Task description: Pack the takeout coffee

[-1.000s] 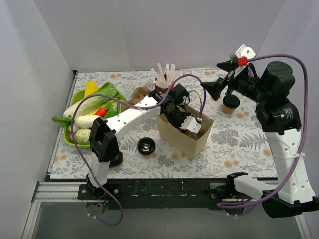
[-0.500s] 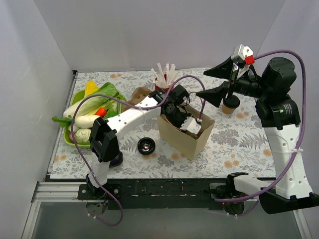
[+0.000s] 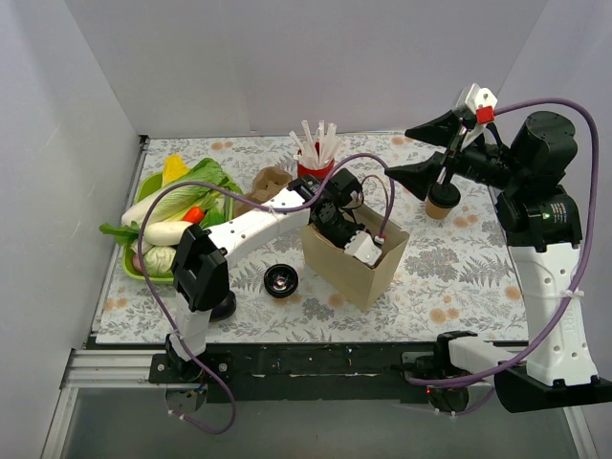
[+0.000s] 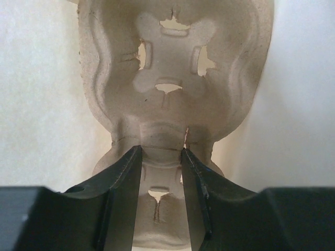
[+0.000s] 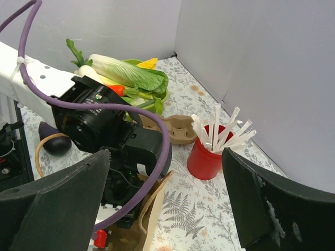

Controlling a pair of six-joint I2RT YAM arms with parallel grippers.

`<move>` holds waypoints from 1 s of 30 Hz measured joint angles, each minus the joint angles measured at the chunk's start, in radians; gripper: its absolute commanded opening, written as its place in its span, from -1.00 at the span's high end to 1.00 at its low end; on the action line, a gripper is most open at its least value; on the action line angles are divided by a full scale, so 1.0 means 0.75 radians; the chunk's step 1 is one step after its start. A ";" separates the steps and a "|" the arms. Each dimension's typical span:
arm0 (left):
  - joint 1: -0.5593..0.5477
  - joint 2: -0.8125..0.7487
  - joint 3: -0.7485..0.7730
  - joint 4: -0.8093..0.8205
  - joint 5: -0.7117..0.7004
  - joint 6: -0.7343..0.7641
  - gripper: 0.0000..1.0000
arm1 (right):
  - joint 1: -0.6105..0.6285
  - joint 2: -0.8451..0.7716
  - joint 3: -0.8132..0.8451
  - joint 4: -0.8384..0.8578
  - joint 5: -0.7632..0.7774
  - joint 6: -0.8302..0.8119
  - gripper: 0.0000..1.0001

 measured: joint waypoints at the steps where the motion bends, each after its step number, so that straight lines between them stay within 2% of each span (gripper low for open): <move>1: 0.000 0.000 0.000 0.004 -0.003 -0.001 0.17 | -0.004 0.000 0.000 -0.005 0.003 -0.005 -0.90; 6: 0.000 0.000 -0.001 0.066 -0.028 -0.023 -0.15 | -0.022 0.000 0.000 -0.039 0.013 -0.033 -0.90; 19: 0.001 0.000 0.019 0.143 -0.039 -0.186 -0.29 | -0.062 0.040 -0.001 -0.110 0.015 -0.085 -0.91; 25: 0.001 0.000 0.141 0.167 -0.013 -0.348 -0.45 | -0.083 0.050 -0.024 -0.110 0.025 -0.092 -0.91; 30: 0.001 0.000 0.209 0.224 0.005 -0.524 -0.51 | -0.097 0.024 -0.070 -0.105 0.023 -0.086 -0.89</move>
